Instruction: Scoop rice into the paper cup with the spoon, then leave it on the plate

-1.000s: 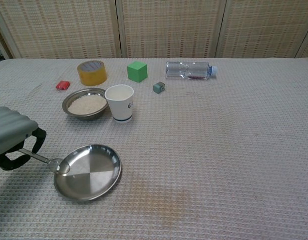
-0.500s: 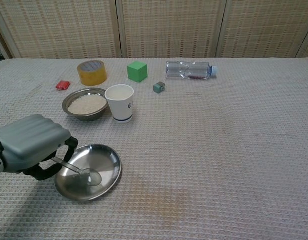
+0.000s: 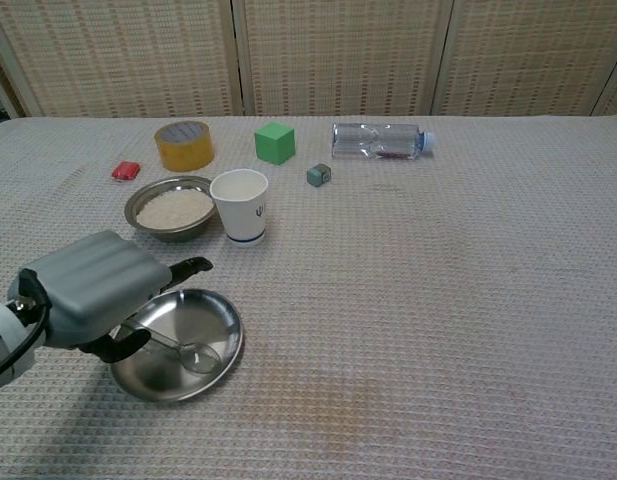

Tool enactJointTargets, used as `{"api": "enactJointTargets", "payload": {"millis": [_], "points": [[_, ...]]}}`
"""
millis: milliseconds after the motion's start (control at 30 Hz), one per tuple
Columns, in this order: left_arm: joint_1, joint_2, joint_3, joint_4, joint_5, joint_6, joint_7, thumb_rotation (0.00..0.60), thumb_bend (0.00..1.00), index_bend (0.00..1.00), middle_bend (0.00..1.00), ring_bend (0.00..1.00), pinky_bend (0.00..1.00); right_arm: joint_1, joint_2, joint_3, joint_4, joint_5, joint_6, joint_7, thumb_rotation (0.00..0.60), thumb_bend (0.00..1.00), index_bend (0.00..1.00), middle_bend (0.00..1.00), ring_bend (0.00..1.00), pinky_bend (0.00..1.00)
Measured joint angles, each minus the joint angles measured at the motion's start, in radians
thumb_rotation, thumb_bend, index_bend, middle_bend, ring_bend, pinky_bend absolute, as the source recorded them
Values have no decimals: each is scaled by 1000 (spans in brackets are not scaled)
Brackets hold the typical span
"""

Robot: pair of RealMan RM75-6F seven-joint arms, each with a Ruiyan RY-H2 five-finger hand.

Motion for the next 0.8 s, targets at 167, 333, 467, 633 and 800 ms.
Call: {"api": "enactJointTargets", "payload": {"millis": [167, 333, 467, 633, 800], "points": [[9, 45, 4, -48, 27, 20, -25, 600, 412, 0, 879, 925, 990, -2, 3, -1, 0, -3, 6, 3, 600, 203, 0, 0, 0, 0], [42, 152, 15, -71, 115, 60, -171, 600, 410, 0, 229, 339, 503, -9, 4, 3, -2, 3, 19, -13, 600, 203, 0, 0, 0, 0], [84, 218, 33, -36, 204, 104, -383, 600, 410, 0, 25, 45, 173, -13, -2, 5, -6, 7, 26, -28, 600, 203, 0, 0, 0, 0], [169, 265, 56, 92, 318, 214, -800, 600, 409, 0, 0, 0, 100, -19, -10, 10, -4, 5, 42, -48, 600, 203, 0, 0, 0, 0], [251, 326, 80, 203, 422, 319, -1213, 600, 408, 0, 0, 0, 99, -24, -23, 12, 0, 5, 52, -86, 600, 203, 0, 0, 0, 0]]}}
